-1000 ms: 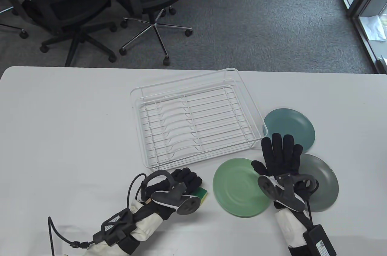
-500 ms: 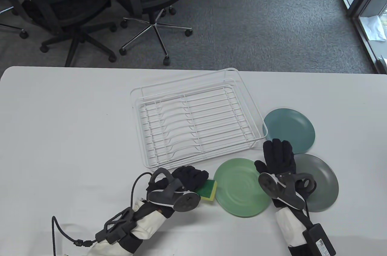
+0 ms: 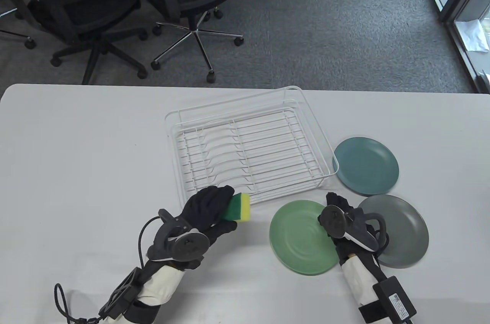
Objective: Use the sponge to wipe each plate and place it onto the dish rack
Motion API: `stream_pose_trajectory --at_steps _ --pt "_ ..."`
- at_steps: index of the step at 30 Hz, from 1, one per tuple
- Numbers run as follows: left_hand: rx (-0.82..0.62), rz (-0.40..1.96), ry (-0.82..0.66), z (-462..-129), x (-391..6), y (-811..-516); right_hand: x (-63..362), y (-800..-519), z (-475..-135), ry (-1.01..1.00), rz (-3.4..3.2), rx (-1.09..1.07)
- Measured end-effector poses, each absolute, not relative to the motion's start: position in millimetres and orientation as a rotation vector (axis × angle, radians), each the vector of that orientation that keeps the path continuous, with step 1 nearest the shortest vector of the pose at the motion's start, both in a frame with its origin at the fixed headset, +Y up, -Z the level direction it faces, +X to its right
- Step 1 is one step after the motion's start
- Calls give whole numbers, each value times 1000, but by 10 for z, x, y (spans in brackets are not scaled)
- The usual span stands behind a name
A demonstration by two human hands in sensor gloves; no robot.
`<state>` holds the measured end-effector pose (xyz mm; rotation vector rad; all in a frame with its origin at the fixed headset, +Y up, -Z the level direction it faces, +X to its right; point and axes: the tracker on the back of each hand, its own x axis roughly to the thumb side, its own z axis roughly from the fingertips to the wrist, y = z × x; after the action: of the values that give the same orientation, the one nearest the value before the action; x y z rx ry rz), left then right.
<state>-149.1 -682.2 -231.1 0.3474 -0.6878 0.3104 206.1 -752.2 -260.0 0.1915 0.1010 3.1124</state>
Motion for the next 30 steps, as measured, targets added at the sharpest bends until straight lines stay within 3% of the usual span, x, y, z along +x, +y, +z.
stream_pose_trajectory --at_steps 8,13,30 --pt "353 375 -591 -2392 -1714 -6853 2020 -7674 -2642 337 3176 172" --pt "348 374 -566 -2429 -1772 -6889 1977 -7723 -2673 374 3218 151" --pt "343 384 -525 -2467 -1848 -6901 2281 -7546 -2683 172 2674 70"
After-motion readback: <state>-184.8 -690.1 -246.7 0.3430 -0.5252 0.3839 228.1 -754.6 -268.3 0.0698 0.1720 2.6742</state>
